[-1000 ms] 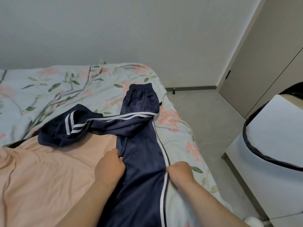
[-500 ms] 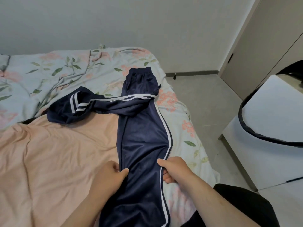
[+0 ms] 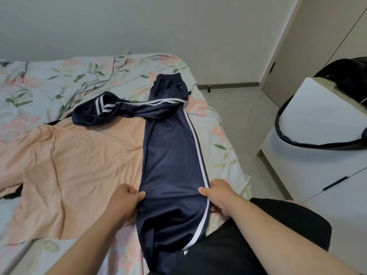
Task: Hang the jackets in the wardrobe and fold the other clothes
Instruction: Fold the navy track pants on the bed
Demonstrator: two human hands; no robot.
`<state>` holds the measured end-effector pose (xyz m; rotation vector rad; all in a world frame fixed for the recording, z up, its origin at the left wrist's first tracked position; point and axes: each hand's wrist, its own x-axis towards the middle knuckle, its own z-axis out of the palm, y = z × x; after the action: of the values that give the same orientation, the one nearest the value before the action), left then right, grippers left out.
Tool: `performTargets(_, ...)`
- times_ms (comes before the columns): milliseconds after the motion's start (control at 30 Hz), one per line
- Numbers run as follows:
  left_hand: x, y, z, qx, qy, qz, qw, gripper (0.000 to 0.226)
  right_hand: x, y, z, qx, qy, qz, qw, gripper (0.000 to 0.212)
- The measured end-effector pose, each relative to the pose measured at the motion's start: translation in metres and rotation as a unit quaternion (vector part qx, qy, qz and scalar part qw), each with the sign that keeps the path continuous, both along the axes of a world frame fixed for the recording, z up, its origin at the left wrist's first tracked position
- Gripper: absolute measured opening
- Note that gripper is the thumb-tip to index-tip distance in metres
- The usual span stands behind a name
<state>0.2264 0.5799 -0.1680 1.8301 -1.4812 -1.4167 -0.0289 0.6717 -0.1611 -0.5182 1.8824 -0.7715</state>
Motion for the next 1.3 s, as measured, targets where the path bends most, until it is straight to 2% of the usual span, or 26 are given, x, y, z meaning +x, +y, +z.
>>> performTargets(67, 0.008, 0.022, 0.002, 0.002, -0.022, -0.016, 1.000, 0.033, -0.004, 0.008, 0.006, 0.031, -0.038, 0.029, 0.998, 0.016)
performTargets(167, 0.018, 0.054, 0.005, 0.046, -0.052, -0.094, 0.993, 0.042, 0.002, 0.015, 0.015, 0.112, -0.068, 0.144, 0.981, 0.032)
performTargets(267, 0.028, 0.067, 0.004, 0.118, 0.018, -0.100, 0.988, 0.024, 0.015, 0.017, 0.018, 0.139, -0.061, 0.201, 0.968, 0.030)
performTargets(300, 0.031, 0.067, 0.004, 0.135, 0.060, -0.078, 0.986, 0.020, 0.017, 0.016, 0.018, 0.126, -0.064, 0.196, 0.970, 0.027)
performTargets(367, 0.033, 0.062, 0.004, 0.153, 0.139, -0.017, 0.978, 0.031, 0.017, 0.013, 0.018, 0.063, -0.101, 0.133, 0.984, 0.026)
performTargets(433, 0.032, 0.058, 0.005, 0.142, 0.164, 0.028, 0.976, 0.040, 0.018, 0.010, 0.019, -0.006, -0.142, 0.048, 0.989, 0.026)
performTargets(500, 0.028, 0.062, 0.008, 0.138, 0.191, 0.045, 0.971, 0.040, 0.019, 0.010, 0.020, -0.014, -0.149, 0.024, 0.988, 0.020)
performTargets(567, 0.024, 0.071, 0.013, 0.185, 0.242, 0.026, 0.952, 0.033, 0.021, 0.016, 0.024, 0.063, -0.139, 0.092, 0.984, 0.024)
performTargets(633, 0.024, 0.082, 0.016, 0.213, 0.251, 0.001, 0.944, 0.034, 0.022, 0.024, 0.027, 0.155, -0.124, 0.191, 0.961, 0.032)
performTargets(667, 0.025, 0.087, 0.015, 0.208, 0.243, -0.010, 0.947, 0.036, 0.023, 0.027, 0.027, 0.167, -0.132, 0.211, 0.954, 0.033)
performTargets(700, 0.026, 0.091, 0.011, 0.196, 0.223, -0.011, 0.955, 0.039, 0.023, 0.028, 0.027, 0.152, -0.149, 0.207, 0.955, 0.034)
performTargets(767, 0.026, 0.096, 0.005, 0.172, 0.187, 0.012, 0.967, 0.035, 0.024, 0.028, 0.029, 0.064, -0.206, 0.157, 0.964, 0.032)
performTargets(833, 0.025, 0.095, 0.007, 0.175, 0.209, 0.022, 0.962, 0.028, 0.024, 0.025, 0.031, -0.026, -0.268, 0.084, 0.959, 0.031)
performTargets(900, 0.025, 0.086, 0.012, 0.185, 0.289, 0.027, 0.939, 0.028, 0.022, 0.021, 0.032, -0.074, -0.285, 0.021, 0.955, 0.030)
performTargets(1000, 0.025, 0.073, 0.017, 0.202, 0.399, 0.083, 0.891, 0.028, 0.019, 0.019, 0.030, -0.075, -0.257, -0.044, 0.962, 0.026)
performTargets(1067, 0.023, 0.075, 0.017, 0.244, 0.461, 0.121, 0.845, 0.031, 0.019, 0.020, 0.031, -0.056, -0.287, -0.044, 0.955, 0.027)
performTargets(1100, 0.022, 0.078, 0.016, 0.260, 0.475, 0.119, 0.832, 0.035, 0.019, 0.022, 0.032, -0.039, -0.311, -0.022, 0.949, 0.029)
performTargets(1133, 0.022, 0.082, 0.016, 0.262, 0.468, 0.098, 0.838, 0.039, 0.019, 0.023, 0.033, -0.016, -0.322, 0.016, 0.947, 0.030)
performTargets(1233, 0.022, 0.093, 0.012, 0.187, 0.349, 0.001, 0.918, 0.047, 0.021, 0.029, 0.033, 0.059, -0.258, 0.173, 0.949, 0.032)
performTargets(1300, 0.023, 0.095, 0.008, 0.154, 0.294, 0.003, 0.943, 0.056, 0.023, 0.030, 0.033, 0.056, -0.249, 0.181, 0.950, 0.033)
